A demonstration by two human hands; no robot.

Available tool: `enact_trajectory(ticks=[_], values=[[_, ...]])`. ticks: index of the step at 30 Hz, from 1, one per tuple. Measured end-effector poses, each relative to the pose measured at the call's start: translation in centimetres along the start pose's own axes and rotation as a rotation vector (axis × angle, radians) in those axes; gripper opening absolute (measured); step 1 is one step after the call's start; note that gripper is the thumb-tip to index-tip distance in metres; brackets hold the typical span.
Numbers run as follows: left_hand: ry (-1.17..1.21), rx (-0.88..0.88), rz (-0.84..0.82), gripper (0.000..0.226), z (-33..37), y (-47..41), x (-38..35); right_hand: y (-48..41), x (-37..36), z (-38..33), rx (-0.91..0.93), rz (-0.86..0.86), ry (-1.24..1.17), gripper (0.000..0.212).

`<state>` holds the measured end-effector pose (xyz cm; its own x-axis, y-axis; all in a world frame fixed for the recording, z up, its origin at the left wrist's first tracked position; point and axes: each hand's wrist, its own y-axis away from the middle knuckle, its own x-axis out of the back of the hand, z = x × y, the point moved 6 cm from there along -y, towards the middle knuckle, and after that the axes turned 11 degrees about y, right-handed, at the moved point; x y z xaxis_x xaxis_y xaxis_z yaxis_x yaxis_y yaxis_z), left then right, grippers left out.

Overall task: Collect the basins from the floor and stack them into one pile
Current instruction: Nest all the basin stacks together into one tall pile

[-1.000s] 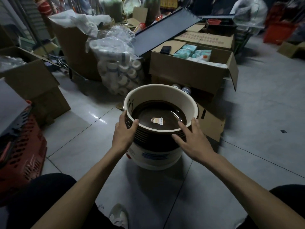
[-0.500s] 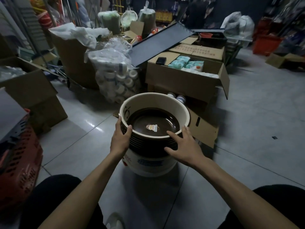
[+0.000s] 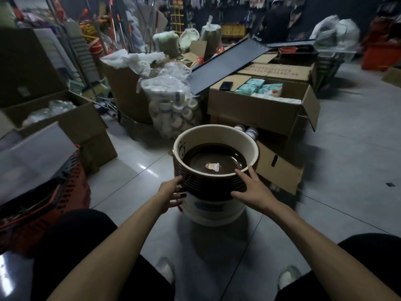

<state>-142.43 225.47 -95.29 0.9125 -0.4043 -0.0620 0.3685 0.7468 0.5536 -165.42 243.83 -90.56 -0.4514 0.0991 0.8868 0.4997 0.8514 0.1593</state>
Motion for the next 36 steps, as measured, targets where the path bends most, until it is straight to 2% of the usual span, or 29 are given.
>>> enact_trajectory(ticks=[4,10,13,15,17,19,22,23,26,28,31,34,36], values=[[0.039,0.079,0.010,0.047,-2.1,-0.7,0.9,-0.3,0.5,0.6,-0.008,0.183,-0.120,0.072],[0.009,0.251,0.044,0.052,-8.8,-3.9,3.7,-0.6,-0.5,2.3,-0.020,0.472,-0.250,0.044],[0.038,0.290,0.082,0.056,-10.9,-5.2,4.5,-0.8,-1.8,3.4,-0.095,0.560,-0.323,0.035],[0.096,0.276,0.105,0.057,-11.1,-5.6,4.4,-1.4,-3.6,5.2,-0.253,0.520,-0.413,0.037],[0.181,0.235,0.106,0.058,-10.4,-6.2,3.6,-2.1,-5.3,6.8,-0.427,0.427,-0.529,0.052],[0.319,0.163,0.100,0.055,-8.8,-6.3,2.3,-2.9,-6.7,7.2,-0.518,0.260,-0.710,0.061],[0.458,0.037,0.062,0.038,-6.1,-5.8,-0.3,-4.4,-6.9,6.3,-0.597,0.090,-0.986,0.081],[0.464,0.022,0.027,0.040,-5.4,-5.6,-1.2,-4.7,-6.9,5.8,-0.593,0.046,-1.071,0.084],[0.408,0.023,-0.090,0.078,-4.4,-5.2,-2.7,-5.6,-7.4,4.4,-0.517,-0.084,-1.308,0.091],[0.339,0.008,-0.122,0.091,-4.1,-5.3,-2.6,-5.7,-7.3,3.3,-0.440,-0.163,-1.369,0.093],[0.286,-0.018,-0.134,0.090,-3.9,-6.0,-2.3,-5.7,-6.9,2.3,-0.428,-0.197,-1.407,0.090],[0.212,-0.030,-0.134,0.084,-4.4,-6.3,-2.0,-5.3,-6.8,1.7,-0.464,-0.147,-1.407,0.073],[0.190,-0.010,-0.130,0.090,-5.1,-6.1,-1.6,-4.8,-7.1,1.1,-0.487,-0.101,-1.387,0.060]])
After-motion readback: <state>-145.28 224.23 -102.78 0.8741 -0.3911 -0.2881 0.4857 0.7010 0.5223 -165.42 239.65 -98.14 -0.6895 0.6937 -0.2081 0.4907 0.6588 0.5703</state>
